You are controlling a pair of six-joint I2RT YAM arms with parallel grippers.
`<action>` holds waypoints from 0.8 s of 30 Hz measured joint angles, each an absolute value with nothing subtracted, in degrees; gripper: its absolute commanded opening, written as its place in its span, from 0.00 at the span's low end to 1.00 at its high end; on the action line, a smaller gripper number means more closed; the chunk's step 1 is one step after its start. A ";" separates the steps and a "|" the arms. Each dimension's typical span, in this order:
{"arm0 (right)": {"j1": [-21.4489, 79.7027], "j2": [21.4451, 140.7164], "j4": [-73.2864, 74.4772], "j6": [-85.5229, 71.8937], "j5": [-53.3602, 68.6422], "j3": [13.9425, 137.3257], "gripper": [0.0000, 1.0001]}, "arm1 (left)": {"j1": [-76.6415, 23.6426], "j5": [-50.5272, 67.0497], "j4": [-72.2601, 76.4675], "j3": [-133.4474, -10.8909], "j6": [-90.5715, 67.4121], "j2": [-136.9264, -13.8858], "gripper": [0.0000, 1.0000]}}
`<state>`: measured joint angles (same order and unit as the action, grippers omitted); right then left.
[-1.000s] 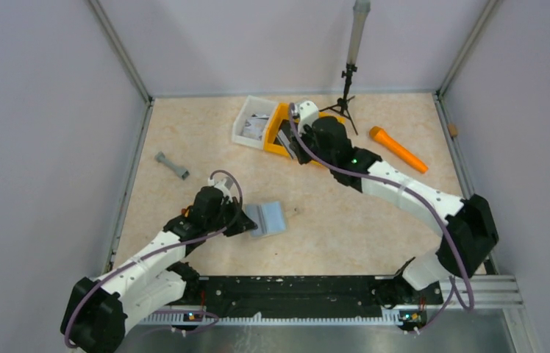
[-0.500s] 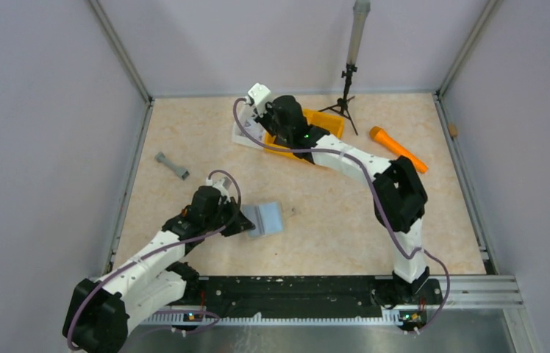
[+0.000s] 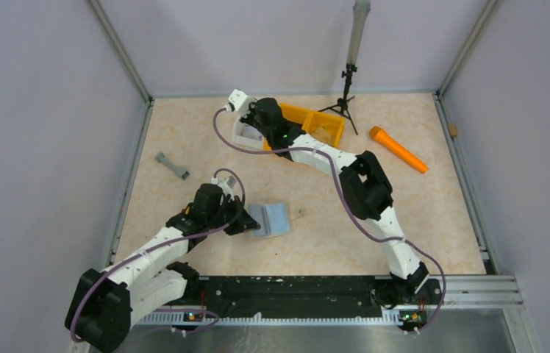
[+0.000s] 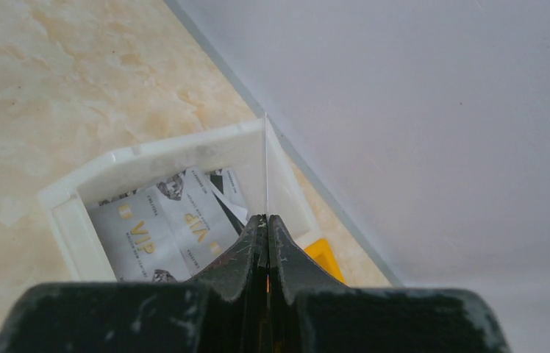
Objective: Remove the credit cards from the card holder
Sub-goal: Place the credit card in the storage box.
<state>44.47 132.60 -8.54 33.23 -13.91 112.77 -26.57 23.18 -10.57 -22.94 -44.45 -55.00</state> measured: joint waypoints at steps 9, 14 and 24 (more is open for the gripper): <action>44.71 139.59 -11.35 38.09 -13.96 116.49 0.00 | -25.63 23.14 -10.87 -22.94 -43.42 -55.02 0.00; 44.84 141.88 -11.70 39.00 -13.89 116.75 0.00 | -24.99 23.11 -11.31 -22.94 -43.05 -55.02 0.00; 45.04 144.84 -11.11 46.46 -15.75 118.19 0.00 | -24.43 23.09 -11.66 -22.94 -42.61 -55.02 0.00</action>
<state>45.04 144.84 -11.11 46.46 -15.75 118.19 -24.43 23.09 -11.66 -22.94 -42.61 -55.02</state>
